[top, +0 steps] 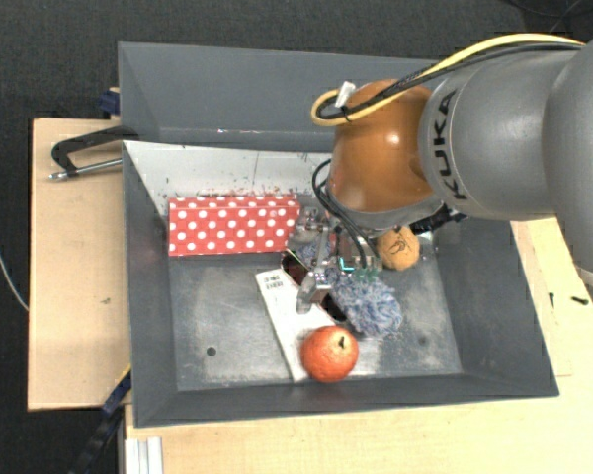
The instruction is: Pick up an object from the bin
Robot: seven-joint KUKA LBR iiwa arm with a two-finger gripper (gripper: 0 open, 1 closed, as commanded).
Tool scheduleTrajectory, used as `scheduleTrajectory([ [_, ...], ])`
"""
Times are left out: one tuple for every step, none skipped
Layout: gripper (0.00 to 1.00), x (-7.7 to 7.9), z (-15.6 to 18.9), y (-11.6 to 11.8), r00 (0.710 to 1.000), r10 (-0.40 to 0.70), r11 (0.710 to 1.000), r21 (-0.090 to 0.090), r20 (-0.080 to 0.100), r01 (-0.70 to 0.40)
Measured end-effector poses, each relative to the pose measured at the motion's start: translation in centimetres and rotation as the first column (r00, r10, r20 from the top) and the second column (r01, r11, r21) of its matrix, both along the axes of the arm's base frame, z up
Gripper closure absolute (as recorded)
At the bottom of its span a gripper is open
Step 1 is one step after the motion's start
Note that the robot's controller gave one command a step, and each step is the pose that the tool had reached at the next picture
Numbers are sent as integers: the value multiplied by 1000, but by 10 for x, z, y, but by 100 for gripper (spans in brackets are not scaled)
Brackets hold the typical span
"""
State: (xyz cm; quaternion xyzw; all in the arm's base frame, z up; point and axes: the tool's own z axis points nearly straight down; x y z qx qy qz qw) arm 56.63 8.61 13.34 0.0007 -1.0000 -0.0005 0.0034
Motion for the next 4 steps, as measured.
scheduleTrajectory([
  [0,1,4,-1,1000,-2,1000,1,7,2],
  [0,24,-38,-47,932,-363,932,7,15,362],
  [0,31,-50,-62,911,-411,911,9,24,411],
  [0,33,-53,-61,991,127,992,-2,30,-127],
])
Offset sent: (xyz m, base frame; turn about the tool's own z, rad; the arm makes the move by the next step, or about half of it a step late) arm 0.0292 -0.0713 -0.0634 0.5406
